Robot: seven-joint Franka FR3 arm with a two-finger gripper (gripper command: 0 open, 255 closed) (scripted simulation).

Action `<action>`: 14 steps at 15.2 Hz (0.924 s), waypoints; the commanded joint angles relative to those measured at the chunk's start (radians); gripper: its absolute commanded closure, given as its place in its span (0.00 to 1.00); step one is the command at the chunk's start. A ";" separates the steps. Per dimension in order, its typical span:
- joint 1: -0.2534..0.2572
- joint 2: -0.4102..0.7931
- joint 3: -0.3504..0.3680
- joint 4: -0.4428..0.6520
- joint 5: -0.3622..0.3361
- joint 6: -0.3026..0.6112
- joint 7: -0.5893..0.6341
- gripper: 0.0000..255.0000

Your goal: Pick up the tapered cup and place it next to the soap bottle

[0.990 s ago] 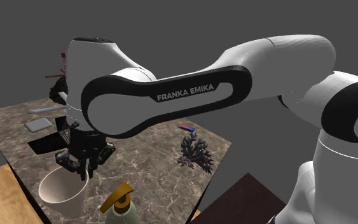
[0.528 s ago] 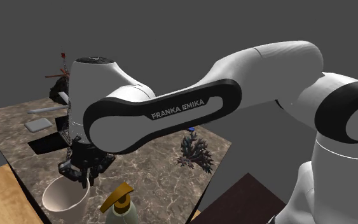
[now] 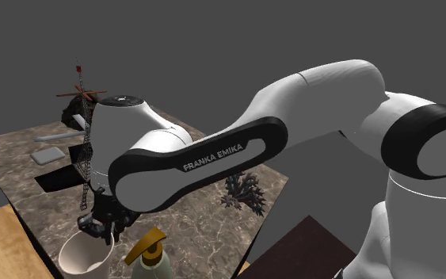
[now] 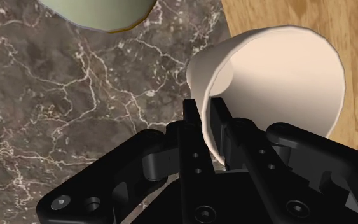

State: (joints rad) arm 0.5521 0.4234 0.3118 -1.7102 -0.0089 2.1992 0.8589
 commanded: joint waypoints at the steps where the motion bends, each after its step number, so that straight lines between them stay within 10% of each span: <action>1: 0.002 0.012 -0.002 -0.010 -0.003 0.023 0.001 1.00; 14: 0.010 0.072 -0.012 -0.047 -0.019 0.118 0.003 1.00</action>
State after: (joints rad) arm 0.5588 0.4883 0.2968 -1.7518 -0.0293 2.3166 0.8613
